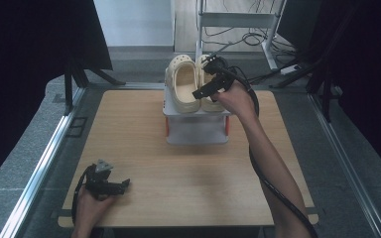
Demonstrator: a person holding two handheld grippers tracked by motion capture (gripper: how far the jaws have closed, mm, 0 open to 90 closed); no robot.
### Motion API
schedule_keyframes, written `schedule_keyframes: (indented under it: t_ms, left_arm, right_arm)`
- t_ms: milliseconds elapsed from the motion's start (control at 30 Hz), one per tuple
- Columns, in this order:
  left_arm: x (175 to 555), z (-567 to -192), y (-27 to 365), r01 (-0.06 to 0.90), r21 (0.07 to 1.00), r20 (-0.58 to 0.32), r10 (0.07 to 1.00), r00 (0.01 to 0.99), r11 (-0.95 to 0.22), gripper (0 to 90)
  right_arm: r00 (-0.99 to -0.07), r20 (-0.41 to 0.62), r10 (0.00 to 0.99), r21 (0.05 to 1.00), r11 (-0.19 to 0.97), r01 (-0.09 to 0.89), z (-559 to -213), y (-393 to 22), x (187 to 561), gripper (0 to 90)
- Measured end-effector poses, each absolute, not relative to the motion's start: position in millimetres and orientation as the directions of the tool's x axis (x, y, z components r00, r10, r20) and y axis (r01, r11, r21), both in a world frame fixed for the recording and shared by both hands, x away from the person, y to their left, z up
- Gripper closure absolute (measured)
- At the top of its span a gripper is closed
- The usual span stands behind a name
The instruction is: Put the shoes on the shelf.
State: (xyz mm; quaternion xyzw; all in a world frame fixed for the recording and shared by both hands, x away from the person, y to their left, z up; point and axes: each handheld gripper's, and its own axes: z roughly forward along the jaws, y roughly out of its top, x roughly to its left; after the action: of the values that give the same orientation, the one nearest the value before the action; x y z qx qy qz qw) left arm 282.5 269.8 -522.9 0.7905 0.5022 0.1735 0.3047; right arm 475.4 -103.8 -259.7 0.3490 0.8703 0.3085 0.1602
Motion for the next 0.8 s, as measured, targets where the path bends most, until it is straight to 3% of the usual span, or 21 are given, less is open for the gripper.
schedule_keyframes:
  t_ms: [800]
  left_arm:
    - [283,-523,270,0.686,0.658,-0.029,0.900,0.435,-0.310,0.0]
  right_arm:
    - [-0.755,-0.083,0.650,0.708,0.572,0.415,-276,-158,406,0.0]
